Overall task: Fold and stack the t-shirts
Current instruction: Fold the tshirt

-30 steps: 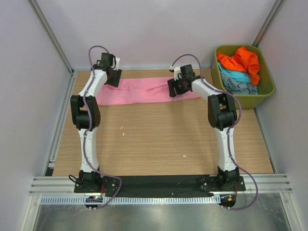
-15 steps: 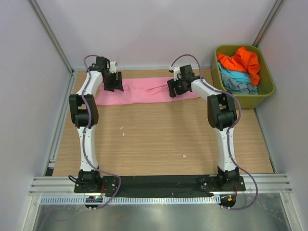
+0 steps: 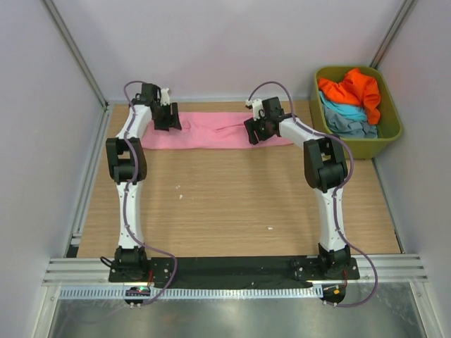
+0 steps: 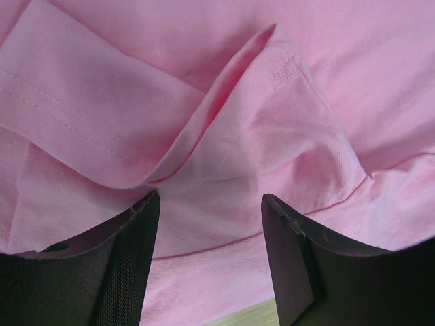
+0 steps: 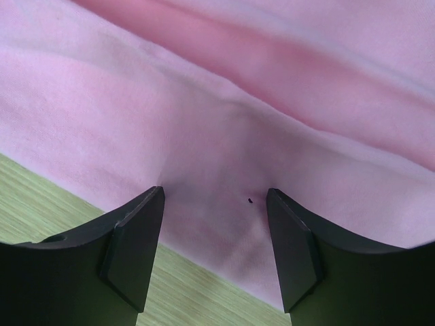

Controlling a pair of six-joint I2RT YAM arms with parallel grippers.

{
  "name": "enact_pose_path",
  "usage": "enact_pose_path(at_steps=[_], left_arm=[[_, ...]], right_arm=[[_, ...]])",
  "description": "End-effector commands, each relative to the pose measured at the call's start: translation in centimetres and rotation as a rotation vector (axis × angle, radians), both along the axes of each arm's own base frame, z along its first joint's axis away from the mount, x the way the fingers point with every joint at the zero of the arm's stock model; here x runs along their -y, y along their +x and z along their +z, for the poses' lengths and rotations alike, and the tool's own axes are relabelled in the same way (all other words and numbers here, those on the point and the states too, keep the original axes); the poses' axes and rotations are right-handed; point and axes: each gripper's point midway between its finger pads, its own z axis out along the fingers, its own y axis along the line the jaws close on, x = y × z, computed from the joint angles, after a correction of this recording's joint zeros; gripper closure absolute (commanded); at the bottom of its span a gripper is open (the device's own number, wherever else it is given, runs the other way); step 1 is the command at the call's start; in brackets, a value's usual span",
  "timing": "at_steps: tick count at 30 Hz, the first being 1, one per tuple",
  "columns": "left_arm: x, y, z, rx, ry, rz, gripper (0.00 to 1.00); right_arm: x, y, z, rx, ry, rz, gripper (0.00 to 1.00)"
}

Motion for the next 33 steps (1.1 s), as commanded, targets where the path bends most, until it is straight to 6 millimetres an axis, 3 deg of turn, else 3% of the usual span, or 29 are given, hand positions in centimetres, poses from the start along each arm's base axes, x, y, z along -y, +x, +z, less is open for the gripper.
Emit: enact_pose_path(at_steps=[1,9,16,23,28,33], left_arm=[[-0.7,3.0,1.7,0.116,-0.001,0.034,0.37],[-0.3,3.4,3.2,0.144,-0.026,0.034,0.4],[0.3,3.9,5.9,0.201,-0.064,0.025,0.4],[-0.2,5.2,4.6,0.225,-0.026,0.037,0.4],[-0.7,7.4,4.8,0.304,-0.007,0.061,0.39],[0.1,10.2,7.2,0.443,-0.05,0.072,0.39]], right_arm=[[1.0,-0.4,1.0,0.022,-0.045,-0.011,0.32],[1.5,-0.3,0.2,0.022,-0.076,-0.019,0.32],[1.6,0.1,-0.2,0.026,-0.078,-0.034,0.32],[1.4,0.2,-0.1,0.026,-0.073,-0.033,0.32],[1.6,0.1,-0.1,0.024,-0.078,-0.034,0.32],[1.8,0.2,0.1,0.034,-0.089,-0.033,0.32]])
